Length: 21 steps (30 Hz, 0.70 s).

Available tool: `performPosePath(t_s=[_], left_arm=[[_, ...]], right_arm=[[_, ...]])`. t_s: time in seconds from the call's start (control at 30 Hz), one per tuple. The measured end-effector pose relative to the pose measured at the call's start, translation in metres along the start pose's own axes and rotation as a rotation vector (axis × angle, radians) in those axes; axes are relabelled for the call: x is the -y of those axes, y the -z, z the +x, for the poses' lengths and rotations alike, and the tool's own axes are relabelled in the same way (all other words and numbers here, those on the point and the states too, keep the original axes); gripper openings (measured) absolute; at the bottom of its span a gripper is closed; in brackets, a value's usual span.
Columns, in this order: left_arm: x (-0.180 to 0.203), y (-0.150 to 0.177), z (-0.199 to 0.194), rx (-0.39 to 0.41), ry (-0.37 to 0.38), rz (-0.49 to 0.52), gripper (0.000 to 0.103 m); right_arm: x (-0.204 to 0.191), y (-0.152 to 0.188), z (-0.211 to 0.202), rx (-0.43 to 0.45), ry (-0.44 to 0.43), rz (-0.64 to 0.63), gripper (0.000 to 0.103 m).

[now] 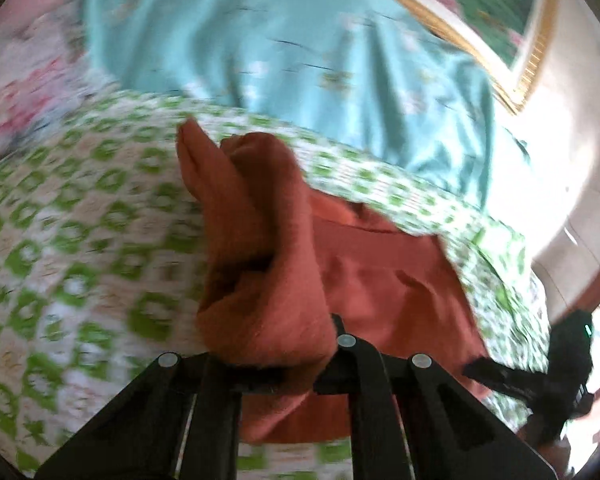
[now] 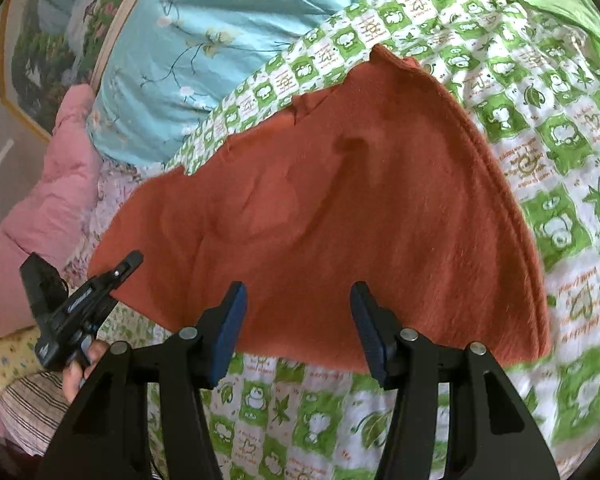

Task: Fold small clothes
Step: 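Grasp the folded sweater edge with the left gripper and lift it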

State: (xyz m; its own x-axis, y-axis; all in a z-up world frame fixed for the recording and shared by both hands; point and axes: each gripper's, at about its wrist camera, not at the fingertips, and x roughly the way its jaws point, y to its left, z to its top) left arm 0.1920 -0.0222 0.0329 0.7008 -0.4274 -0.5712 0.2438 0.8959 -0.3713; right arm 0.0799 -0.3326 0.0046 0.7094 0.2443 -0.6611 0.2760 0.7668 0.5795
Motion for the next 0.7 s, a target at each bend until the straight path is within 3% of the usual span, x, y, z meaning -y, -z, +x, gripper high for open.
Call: performPosePath(t_s=[0.1, 0.3, 0.4, 0.53, 0.7], left_arm=[[0.032, 0.012, 0.013, -0.04, 0.04, 0.081, 0.008], [0.062, 0.049, 0.055, -0.157, 0.029, 0.204, 0.008], [0.067, 0.056, 0.054, -0.149, 0.012, 0.243, 0.009], [0.064, 0.053, 0.052, -0.151, 0.032, 0.236, 0.009], [0.059, 0.049, 0.051, -0.157, 0.046, 0.232, 0.009]], right_arm=[[0.006, -0.011, 0.003, -0.008, -0.019, 0.012, 0.055], [0.007, -0.036, 0.019, -0.048, -0.079, 0.037, 0.055], [-0.002, -0.05, 0.038, -0.098, -0.108, 0.024, 0.056], [-0.018, -0.067, 0.073, -0.165, -0.135, 0.001, 0.066], [-0.035, -0.083, 0.12, -0.233, -0.17, -0.004, 0.066]])
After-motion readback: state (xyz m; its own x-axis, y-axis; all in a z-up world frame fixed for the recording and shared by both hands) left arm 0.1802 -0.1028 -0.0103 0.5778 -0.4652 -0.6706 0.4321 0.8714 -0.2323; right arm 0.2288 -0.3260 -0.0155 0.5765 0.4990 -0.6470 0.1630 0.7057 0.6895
